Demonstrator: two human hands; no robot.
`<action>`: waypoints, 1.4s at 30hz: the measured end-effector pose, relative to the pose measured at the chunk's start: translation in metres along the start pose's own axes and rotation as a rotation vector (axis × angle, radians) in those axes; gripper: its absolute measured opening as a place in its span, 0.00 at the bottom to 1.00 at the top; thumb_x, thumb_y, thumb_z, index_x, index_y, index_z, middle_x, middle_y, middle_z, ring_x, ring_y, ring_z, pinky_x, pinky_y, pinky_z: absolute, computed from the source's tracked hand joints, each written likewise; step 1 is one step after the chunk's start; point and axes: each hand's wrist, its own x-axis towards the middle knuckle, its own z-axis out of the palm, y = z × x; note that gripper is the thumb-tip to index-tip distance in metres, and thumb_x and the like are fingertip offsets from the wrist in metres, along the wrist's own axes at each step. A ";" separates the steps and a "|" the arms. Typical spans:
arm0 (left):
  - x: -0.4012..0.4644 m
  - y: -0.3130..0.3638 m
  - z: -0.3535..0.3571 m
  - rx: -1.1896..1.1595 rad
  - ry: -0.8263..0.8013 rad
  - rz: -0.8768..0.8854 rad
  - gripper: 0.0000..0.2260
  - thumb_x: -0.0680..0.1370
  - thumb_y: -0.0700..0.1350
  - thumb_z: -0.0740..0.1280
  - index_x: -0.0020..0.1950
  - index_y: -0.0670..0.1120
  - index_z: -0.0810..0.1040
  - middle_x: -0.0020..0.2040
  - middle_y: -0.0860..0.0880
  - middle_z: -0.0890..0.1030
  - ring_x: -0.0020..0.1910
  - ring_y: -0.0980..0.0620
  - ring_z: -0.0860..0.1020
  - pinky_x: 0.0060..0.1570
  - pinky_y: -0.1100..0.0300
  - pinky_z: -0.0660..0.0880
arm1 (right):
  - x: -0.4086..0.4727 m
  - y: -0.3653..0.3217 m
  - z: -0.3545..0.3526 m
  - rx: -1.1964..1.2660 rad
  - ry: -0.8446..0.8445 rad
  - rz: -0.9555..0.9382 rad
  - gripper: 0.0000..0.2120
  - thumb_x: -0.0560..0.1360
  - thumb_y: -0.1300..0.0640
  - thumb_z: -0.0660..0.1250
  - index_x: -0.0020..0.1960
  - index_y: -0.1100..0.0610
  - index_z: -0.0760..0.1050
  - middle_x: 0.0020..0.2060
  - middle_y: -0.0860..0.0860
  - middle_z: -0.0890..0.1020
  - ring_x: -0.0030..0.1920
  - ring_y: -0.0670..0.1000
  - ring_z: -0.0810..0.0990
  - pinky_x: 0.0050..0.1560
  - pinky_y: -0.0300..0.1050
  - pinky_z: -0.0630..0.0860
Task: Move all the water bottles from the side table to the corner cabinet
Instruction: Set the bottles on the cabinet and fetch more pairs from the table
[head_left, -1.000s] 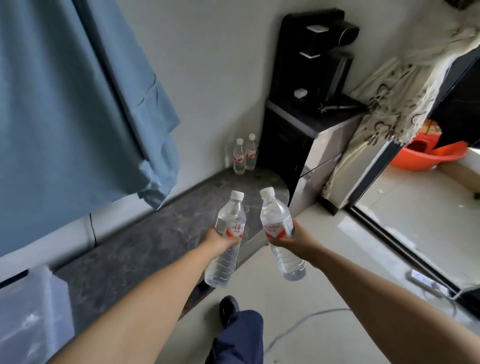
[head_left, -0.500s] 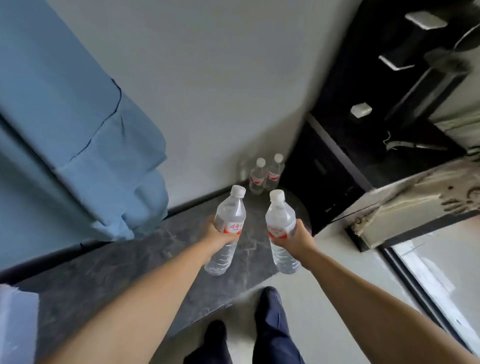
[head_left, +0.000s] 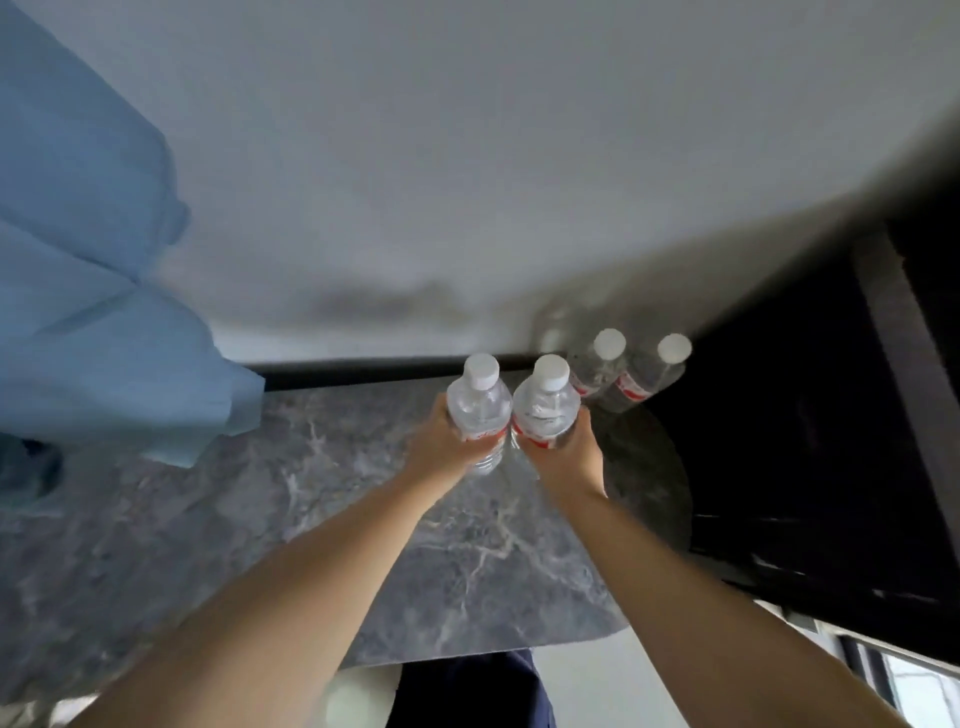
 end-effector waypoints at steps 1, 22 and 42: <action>0.011 -0.004 0.003 -0.019 0.011 0.042 0.20 0.68 0.46 0.78 0.51 0.64 0.75 0.44 0.62 0.82 0.44 0.66 0.79 0.41 0.69 0.75 | 0.010 0.002 0.007 0.019 0.006 -0.007 0.32 0.68 0.51 0.77 0.68 0.48 0.66 0.59 0.49 0.80 0.59 0.52 0.79 0.57 0.46 0.75; 0.097 -0.044 0.038 -0.092 0.072 0.328 0.10 0.70 0.39 0.75 0.45 0.48 0.75 0.41 0.38 0.80 0.40 0.51 0.77 0.41 0.54 0.74 | 0.082 0.005 0.034 -0.270 0.034 0.077 0.27 0.76 0.45 0.66 0.67 0.59 0.65 0.56 0.59 0.81 0.55 0.60 0.81 0.51 0.53 0.79; -0.044 0.065 -0.050 0.763 -0.023 0.122 0.31 0.77 0.59 0.63 0.76 0.46 0.60 0.74 0.46 0.67 0.72 0.46 0.67 0.67 0.48 0.68 | -0.041 -0.098 -0.055 -0.710 -0.120 -0.246 0.29 0.79 0.44 0.60 0.74 0.58 0.61 0.71 0.59 0.68 0.69 0.60 0.70 0.62 0.54 0.71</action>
